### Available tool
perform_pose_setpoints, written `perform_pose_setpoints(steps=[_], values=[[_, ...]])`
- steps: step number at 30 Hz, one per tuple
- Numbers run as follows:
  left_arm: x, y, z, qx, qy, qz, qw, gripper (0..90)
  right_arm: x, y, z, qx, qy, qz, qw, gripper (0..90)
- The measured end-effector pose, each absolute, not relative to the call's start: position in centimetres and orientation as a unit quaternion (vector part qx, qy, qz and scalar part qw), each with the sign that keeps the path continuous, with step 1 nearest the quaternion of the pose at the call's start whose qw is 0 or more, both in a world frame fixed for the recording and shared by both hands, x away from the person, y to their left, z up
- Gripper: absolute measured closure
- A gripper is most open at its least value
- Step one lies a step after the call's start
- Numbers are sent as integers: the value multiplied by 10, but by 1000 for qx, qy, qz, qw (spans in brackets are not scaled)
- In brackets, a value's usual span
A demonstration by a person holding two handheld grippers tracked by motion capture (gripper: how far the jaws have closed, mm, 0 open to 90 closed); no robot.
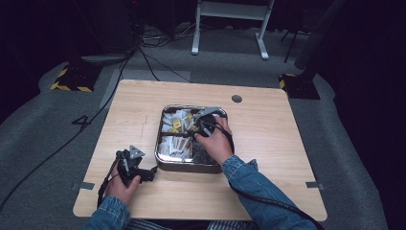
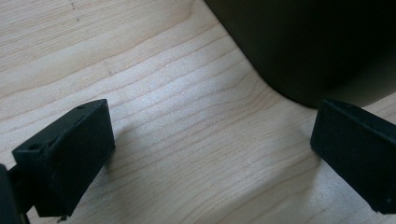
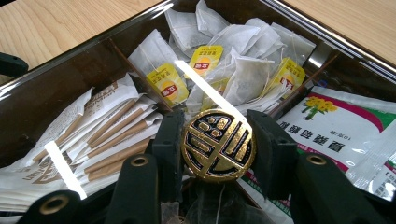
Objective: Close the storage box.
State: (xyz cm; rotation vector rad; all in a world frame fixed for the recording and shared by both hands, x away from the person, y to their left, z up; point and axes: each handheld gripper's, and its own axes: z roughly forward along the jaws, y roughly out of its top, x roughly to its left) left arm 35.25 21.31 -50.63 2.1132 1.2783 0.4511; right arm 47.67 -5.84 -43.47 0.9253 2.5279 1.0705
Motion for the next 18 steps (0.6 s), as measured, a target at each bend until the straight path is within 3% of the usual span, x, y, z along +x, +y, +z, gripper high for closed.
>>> perform_pose_setpoints(steps=[6, 9, 18], values=[[353, 213, -506, 800, 484, 171, 310, 0, 477, -59, -434, 321, 866, 366, 118, 585], [353, 213, -506, 800, 484, 171, 310, 0, 476, -60, -430, 318, 862, 375, 125, 521], [353, 213, -506, 800, 484, 171, 310, 0, 472, -72, -404, 311, 851, 400, 141, 452]])
